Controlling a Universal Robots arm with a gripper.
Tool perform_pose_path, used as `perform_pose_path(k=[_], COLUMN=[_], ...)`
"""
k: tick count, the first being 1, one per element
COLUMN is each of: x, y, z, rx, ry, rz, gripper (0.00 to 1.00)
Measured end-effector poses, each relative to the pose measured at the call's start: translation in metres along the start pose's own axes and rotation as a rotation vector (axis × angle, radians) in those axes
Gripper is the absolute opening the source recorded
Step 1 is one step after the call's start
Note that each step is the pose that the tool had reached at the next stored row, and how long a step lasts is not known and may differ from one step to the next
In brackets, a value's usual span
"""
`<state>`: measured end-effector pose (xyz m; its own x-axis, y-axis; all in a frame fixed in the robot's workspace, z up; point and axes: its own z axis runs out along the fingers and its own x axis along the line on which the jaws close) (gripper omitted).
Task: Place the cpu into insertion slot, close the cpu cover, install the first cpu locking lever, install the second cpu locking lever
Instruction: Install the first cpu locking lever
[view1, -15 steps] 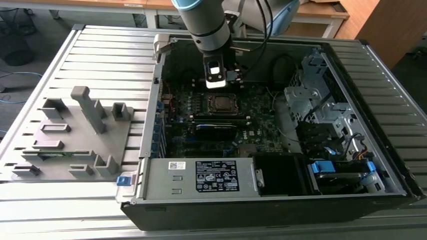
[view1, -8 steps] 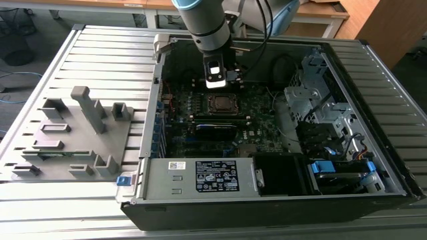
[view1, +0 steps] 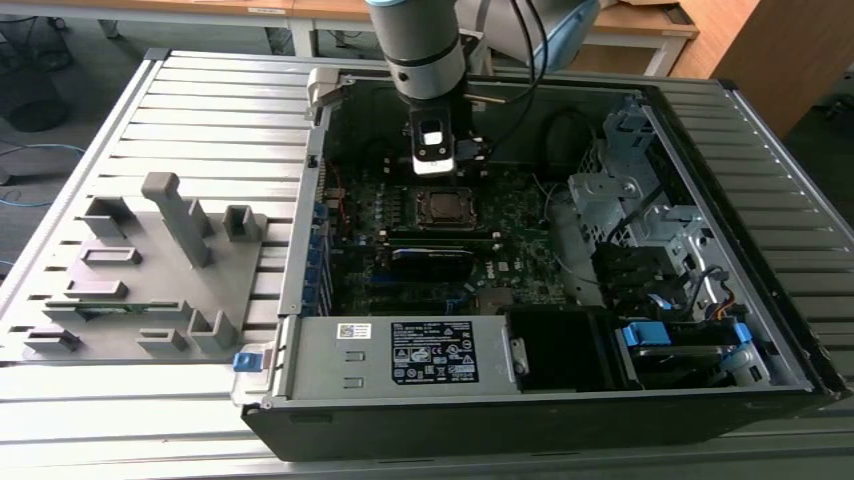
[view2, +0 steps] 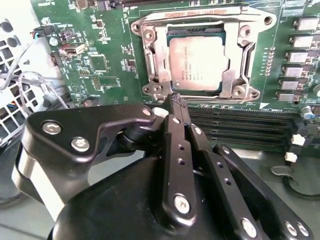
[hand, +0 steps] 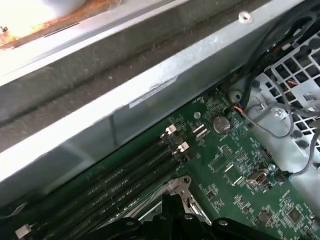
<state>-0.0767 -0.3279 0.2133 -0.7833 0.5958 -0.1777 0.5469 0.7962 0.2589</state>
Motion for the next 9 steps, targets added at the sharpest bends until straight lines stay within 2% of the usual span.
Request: perform_pose_path(k=[5,9], x=[-0.0086,-0.0077], y=[0.0059,0.0047], z=[0.0038,0.0036], rx=[0.0145,0.0151], ry=[0.0216,0.0232], rz=[-0.002,-0.006], gripper=[0.1,0.1])
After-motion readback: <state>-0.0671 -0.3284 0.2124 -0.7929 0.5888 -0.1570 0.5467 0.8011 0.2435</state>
